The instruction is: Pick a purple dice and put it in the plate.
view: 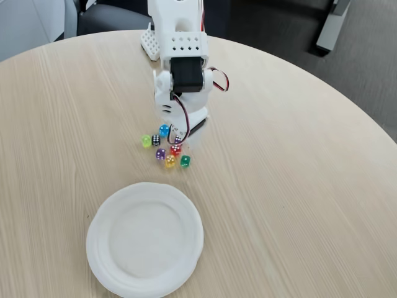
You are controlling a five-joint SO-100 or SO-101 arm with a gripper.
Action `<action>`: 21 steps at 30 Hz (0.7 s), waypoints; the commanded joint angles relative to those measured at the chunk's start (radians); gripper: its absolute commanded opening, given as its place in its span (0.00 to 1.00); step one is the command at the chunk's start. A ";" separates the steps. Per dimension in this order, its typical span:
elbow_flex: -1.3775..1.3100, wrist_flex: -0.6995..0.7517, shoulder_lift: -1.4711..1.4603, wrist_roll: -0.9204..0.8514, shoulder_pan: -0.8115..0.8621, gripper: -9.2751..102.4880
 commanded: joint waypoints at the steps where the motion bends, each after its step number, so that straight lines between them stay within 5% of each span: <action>1: -0.005 -0.005 0.006 0.005 -0.011 0.22; 21: -0.014 -0.008 -0.061 0.043 -0.011 0.22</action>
